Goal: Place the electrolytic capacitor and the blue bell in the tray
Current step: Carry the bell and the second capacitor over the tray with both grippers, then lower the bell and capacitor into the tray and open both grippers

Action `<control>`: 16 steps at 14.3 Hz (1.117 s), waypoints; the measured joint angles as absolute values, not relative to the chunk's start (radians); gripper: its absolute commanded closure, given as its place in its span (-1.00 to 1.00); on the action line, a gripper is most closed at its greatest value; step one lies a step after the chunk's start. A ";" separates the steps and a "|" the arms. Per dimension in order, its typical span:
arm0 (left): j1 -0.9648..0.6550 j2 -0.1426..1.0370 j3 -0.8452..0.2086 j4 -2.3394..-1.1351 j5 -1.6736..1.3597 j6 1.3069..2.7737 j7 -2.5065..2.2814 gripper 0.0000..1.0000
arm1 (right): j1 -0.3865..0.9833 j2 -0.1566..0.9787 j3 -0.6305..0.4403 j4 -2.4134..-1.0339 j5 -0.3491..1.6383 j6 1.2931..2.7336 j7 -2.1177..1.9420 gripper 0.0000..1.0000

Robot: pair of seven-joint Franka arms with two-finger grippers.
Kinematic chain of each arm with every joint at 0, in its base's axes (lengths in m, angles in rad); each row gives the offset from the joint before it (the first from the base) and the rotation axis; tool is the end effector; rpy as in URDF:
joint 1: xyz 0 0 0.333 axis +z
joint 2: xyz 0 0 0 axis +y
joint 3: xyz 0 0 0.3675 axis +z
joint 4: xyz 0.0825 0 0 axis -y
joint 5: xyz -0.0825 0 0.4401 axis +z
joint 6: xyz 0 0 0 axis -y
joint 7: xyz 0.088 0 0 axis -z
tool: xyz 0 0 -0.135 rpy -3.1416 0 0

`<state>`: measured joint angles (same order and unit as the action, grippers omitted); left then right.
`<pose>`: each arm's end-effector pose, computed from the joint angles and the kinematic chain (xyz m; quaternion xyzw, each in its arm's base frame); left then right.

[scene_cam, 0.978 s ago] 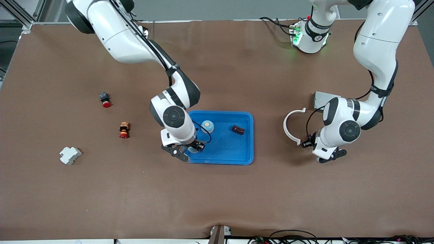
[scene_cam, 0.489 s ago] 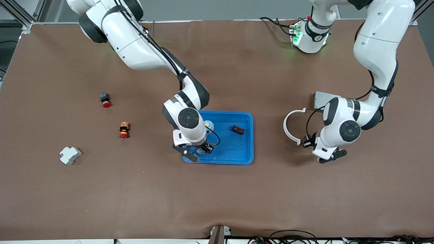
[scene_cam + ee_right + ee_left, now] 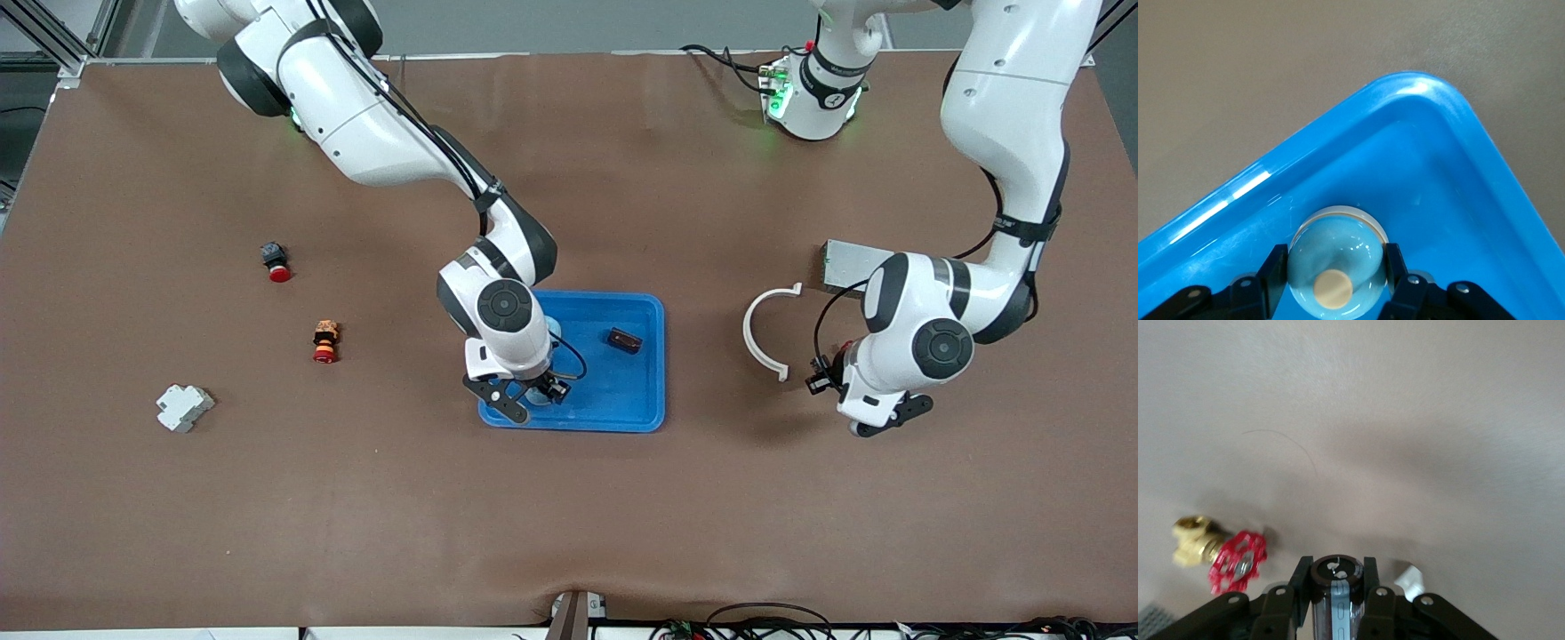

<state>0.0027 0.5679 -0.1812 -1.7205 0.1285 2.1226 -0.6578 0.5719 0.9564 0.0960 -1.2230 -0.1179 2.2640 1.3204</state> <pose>0.7104 -0.1090 0.2289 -0.9747 -0.2096 0.0694 0.0335 0.6885 0.5082 0.1686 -0.9506 0.3072 -0.0315 0.0326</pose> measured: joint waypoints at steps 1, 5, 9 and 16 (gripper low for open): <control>-0.013 0.566 -0.182 -1.673 0.128 2.069 -0.697 0.97 | 0.578 0.957 0.087 -1.223 -0.118 2.264 1.321 1.00; -0.070 0.571 -0.183 -1.550 0.121 1.985 -0.810 0.97 | 0.600 0.960 0.061 -1.222 -0.122 2.264 1.321 1.00; -0.141 0.597 -0.184 -1.476 0.057 1.984 -0.948 0.98 | 0.605 0.960 0.058 -1.222 -0.124 2.263 1.321 -0.99; -0.280 0.702 -0.184 -1.395 0.056 2.125 -1.270 0.97 | 0.639 0.965 0.058 -1.221 -0.222 2.263 1.369 -1.00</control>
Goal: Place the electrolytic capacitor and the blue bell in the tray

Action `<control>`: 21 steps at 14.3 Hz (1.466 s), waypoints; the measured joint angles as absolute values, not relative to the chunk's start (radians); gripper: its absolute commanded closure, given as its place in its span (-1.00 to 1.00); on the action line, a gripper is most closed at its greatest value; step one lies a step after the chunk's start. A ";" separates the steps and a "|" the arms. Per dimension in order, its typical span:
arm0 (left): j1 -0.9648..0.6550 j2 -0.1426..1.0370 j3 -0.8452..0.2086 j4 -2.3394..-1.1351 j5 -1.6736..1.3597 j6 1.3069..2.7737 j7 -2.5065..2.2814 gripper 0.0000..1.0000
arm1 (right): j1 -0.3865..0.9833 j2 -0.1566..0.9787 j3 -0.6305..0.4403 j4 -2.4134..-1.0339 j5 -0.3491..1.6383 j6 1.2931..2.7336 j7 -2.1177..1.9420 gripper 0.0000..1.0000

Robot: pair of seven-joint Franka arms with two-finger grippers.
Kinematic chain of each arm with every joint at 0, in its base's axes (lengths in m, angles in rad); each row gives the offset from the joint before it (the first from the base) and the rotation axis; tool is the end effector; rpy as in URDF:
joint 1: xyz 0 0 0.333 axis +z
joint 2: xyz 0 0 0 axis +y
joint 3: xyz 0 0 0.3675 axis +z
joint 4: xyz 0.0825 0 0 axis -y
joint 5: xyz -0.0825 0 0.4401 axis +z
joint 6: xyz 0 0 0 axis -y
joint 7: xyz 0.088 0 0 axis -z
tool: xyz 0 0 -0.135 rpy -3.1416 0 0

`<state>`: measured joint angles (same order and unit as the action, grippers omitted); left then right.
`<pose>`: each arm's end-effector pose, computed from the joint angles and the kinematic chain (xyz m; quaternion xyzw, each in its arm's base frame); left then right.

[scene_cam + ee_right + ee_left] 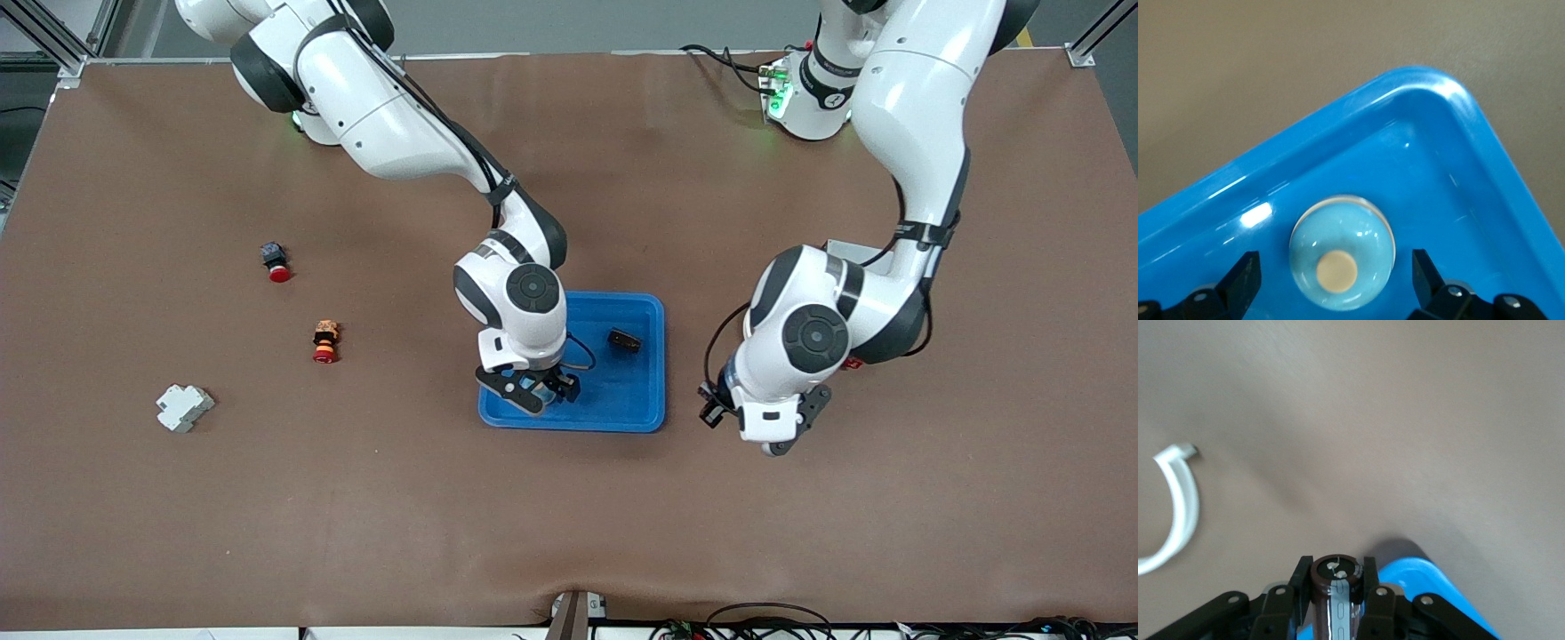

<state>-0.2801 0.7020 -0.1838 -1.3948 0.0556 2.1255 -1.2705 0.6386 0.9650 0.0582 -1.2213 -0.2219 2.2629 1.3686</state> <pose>0.7427 -0.3347 0.2851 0.9157 0.3998 -0.0135 0.0378 0.6706 0.5303 0.1612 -0.9578 0.2773 -0.0756 0.0006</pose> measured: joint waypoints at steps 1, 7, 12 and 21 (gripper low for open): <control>-0.294 0.710 -0.184 -1.393 0.056 2.151 -1.304 0.97 | 0.640 0.965 0.058 -1.218 -0.222 2.263 1.369 -1.00; -0.383 0.754 -0.182 -1.388 0.056 2.265 -1.463 0.97 | 0.641 0.895 0.059 -1.180 -0.222 2.093 1.329 -1.00; -0.430 0.794 -0.179 -1.383 0.056 2.339 -1.524 0.97 | 0.564 0.778 0.047 -1.173 -0.222 1.934 1.072 -1.00; -0.470 0.882 -0.161 -1.380 0.056 2.396 -1.529 0.97 | 0.349 0.629 0.038 -1.284 -0.223 1.927 0.660 -1.00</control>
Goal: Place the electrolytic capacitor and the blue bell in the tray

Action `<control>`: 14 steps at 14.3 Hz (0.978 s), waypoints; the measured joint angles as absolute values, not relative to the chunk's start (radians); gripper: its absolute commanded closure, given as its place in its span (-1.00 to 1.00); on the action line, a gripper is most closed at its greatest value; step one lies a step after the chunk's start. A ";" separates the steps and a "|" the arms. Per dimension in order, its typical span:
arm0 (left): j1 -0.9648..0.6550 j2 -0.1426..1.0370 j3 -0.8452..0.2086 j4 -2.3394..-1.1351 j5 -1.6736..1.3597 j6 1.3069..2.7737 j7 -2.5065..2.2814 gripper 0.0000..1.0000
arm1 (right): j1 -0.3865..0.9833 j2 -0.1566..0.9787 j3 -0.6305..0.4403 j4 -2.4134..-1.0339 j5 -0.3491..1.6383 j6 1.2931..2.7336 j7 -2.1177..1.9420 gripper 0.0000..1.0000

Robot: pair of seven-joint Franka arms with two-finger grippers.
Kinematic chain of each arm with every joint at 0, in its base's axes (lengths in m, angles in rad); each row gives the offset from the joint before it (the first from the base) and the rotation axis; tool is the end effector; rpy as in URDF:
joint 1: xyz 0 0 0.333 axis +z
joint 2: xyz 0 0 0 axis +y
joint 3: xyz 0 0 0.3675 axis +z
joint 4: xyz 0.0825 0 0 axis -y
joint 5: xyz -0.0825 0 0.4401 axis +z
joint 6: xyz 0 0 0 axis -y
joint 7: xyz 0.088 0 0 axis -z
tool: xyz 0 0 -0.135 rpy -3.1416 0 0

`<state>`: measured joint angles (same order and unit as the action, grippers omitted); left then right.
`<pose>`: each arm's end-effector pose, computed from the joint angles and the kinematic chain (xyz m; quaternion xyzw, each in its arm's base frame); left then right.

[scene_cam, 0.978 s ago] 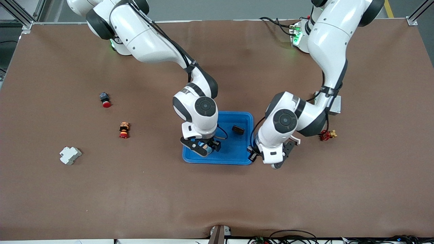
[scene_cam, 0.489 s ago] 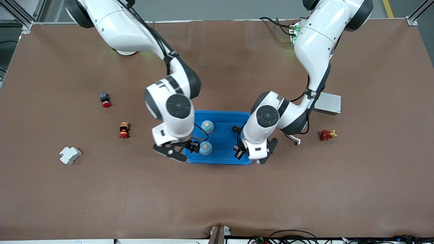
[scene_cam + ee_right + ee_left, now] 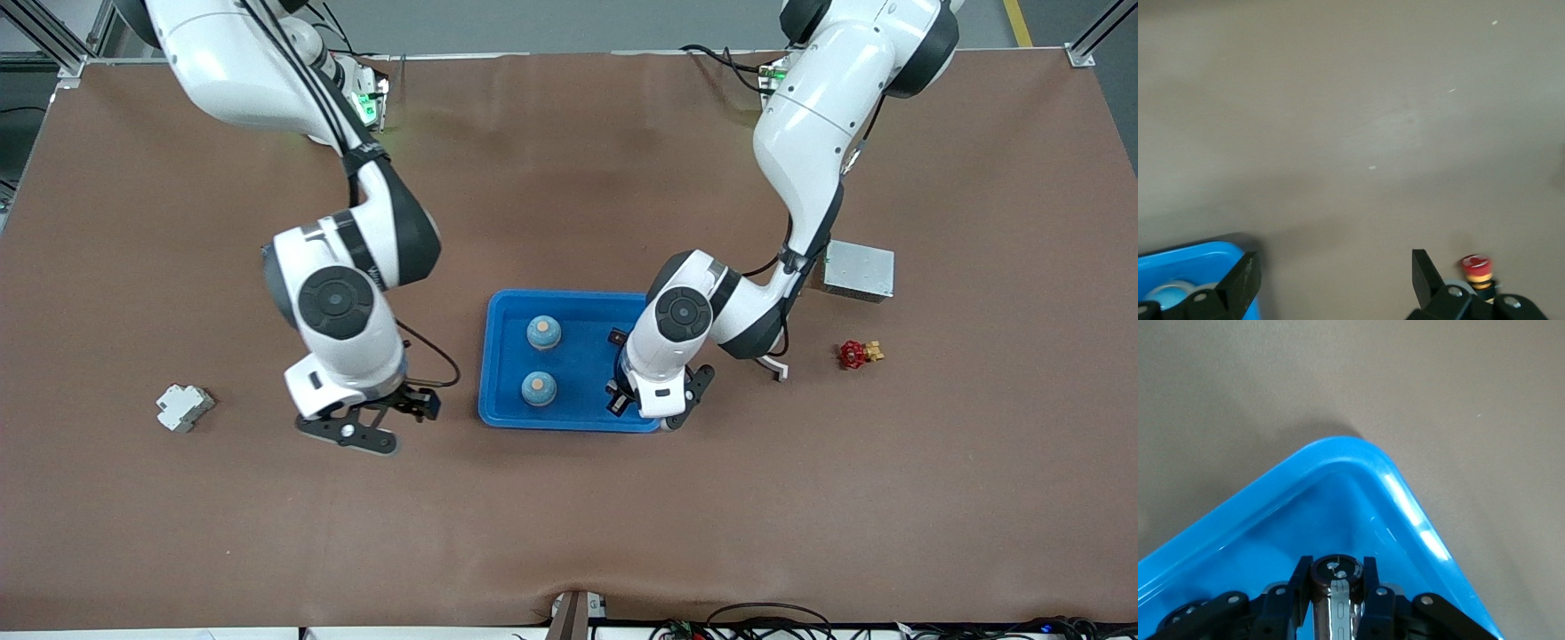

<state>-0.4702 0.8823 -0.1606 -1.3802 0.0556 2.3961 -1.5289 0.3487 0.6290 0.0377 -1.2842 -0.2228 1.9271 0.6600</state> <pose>0.6908 -0.4678 0.1699 0.8915 0.4454 -0.0008 0.0822 0.7661 0.2814 0.3798 0.9904 -0.1016 0.0529 0.0774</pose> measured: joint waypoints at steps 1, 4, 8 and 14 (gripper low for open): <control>-0.471 0.885 -0.161 -1.380 0.056 2.396 -1.529 0.97 | 0.320 0.612 0.037 -1.301 -0.223 1.927 0.607 -1.00; -0.472 0.894 -0.160 -1.380 0.056 2.396 -1.529 0.94 | 0.226 0.566 0.036 -1.333 -0.223 1.926 0.417 -1.00; -0.473 0.901 -0.154 -1.380 0.056 2.396 -1.529 0.79 | 0.077 0.504 0.037 -1.357 -0.214 1.925 0.141 -1.00; -0.472 0.901 -0.139 -1.378 0.056 2.399 -1.529 -1.00 | -0.084 0.419 0.039 -1.359 -0.131 1.846 -0.124 -1.00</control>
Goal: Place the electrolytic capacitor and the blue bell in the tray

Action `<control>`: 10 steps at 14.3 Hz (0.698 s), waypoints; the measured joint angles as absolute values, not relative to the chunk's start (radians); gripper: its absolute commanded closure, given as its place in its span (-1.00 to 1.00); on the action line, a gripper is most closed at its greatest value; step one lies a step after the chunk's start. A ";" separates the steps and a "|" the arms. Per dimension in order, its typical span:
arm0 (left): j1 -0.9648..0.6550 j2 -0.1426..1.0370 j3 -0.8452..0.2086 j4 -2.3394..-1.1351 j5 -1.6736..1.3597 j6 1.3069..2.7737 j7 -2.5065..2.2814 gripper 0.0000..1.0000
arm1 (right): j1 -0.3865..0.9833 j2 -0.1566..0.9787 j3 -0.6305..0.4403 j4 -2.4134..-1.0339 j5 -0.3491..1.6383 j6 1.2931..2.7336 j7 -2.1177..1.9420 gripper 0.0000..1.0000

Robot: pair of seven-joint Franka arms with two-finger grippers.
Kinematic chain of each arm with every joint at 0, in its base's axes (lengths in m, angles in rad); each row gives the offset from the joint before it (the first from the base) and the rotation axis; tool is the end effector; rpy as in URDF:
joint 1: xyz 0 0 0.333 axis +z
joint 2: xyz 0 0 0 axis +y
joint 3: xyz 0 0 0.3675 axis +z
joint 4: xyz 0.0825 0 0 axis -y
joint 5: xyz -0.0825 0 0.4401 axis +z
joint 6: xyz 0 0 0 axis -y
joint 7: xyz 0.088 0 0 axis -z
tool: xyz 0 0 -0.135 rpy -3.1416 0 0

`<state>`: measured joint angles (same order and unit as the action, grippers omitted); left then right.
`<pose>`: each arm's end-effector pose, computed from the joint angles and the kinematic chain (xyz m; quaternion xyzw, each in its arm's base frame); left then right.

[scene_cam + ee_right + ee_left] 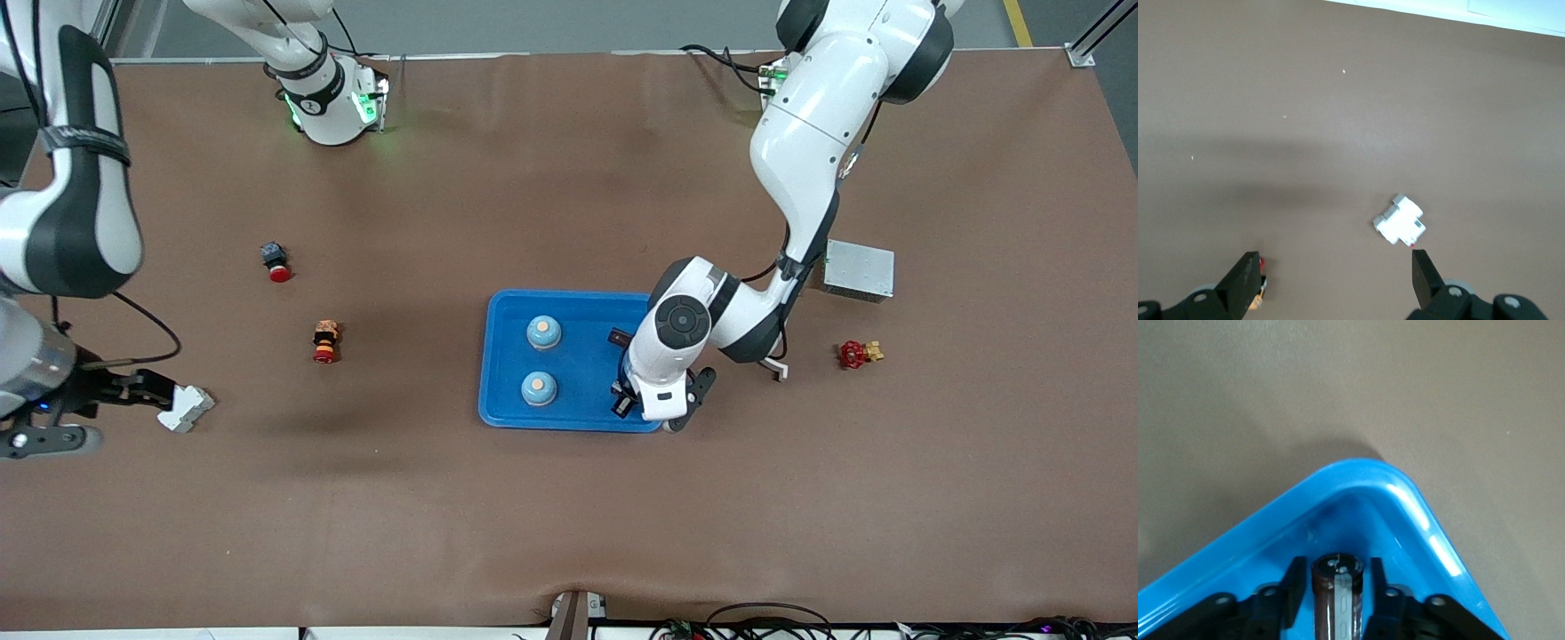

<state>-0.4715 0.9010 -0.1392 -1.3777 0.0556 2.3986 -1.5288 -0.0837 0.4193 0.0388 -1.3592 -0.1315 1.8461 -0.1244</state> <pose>0.6959 -0.4559 0.1544 0.8895 0.4512 0.0021 0.0719 0.7680 -0.0536 0.4972 0.9964 0.0534 0.0290 0.0586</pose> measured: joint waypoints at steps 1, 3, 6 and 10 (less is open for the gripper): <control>-0.470 0.901 -0.138 -1.374 0.056 2.406 -1.529 -1.00 | -0.084 0.396 0.039 -1.359 -0.131 1.817 -0.125 -1.00; -0.469 0.901 -0.138 -1.365 0.056 2.420 -1.529 -1.00 | -0.084 0.338 0.042 -1.358 -0.131 1.752 -0.125 -1.00; -0.468 0.892 -0.137 -1.346 0.056 2.431 -1.529 -1.00 | -0.091 0.255 0.041 -1.360 -0.131 1.671 -0.125 -1.00; -0.456 0.847 -0.135 -1.335 0.056 2.410 -1.529 -1.00 | -0.107 0.181 0.041 -1.379 -0.076 1.604 -0.124 -1.00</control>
<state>-0.4560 0.8466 -0.1347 -1.3349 0.0556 2.4103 -1.5289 -0.1068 0.1805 0.0411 -1.3785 -0.0757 1.6041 -0.1244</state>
